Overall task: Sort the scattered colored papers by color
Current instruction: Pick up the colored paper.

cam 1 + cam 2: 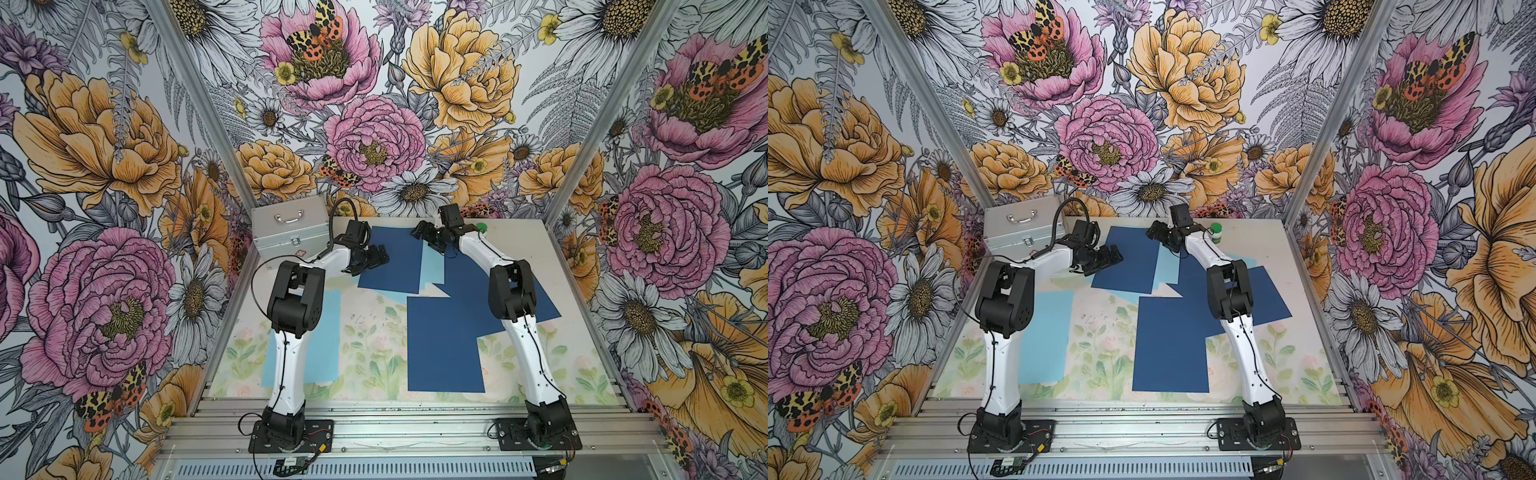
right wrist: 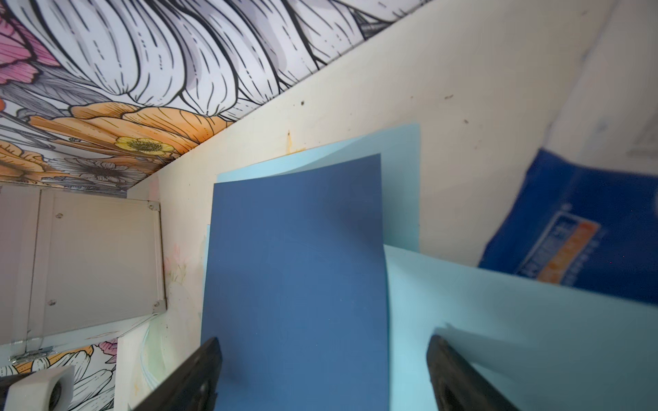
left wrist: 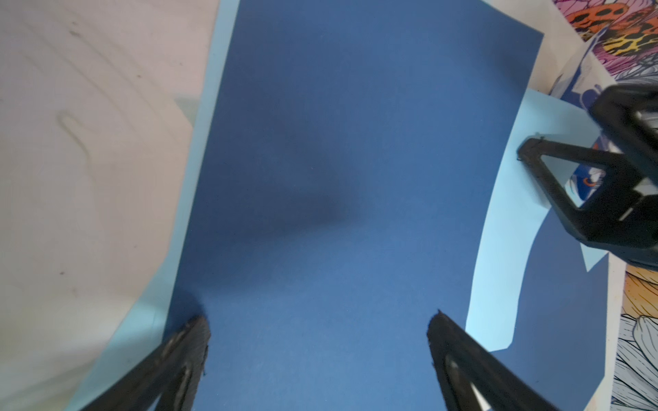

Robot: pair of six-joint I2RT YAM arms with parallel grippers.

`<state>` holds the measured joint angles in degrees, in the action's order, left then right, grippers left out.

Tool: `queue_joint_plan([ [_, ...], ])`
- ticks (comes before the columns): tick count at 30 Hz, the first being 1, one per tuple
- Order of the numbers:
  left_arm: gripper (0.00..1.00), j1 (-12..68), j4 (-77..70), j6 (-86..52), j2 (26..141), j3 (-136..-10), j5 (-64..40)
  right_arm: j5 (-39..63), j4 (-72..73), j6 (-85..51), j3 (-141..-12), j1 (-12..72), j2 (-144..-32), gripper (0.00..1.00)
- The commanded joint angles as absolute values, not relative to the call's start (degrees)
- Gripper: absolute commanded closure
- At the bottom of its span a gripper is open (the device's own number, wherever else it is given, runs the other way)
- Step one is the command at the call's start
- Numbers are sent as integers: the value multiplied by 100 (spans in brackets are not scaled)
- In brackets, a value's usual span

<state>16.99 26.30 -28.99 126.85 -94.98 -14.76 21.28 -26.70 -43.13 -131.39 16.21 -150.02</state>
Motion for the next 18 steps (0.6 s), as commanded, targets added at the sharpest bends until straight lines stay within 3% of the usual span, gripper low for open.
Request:
queue_joint_plan([
  [1, 2, 1657, 2570, -2953, 12871, -9536, -1779, 2061, -2776, -4594, -13324, 1681, -15181, 11],
  [15, 2, 1678, 2578, -2962, 12936, -9568, -2053, 2222, -2901, -5018, -13773, 1851, -15558, 15],
  [18, 2, 1687, 2575, -2962, 12961, -9562, -2078, 2272, -2896, -5019, -13783, 1852, -15551, 20],
])
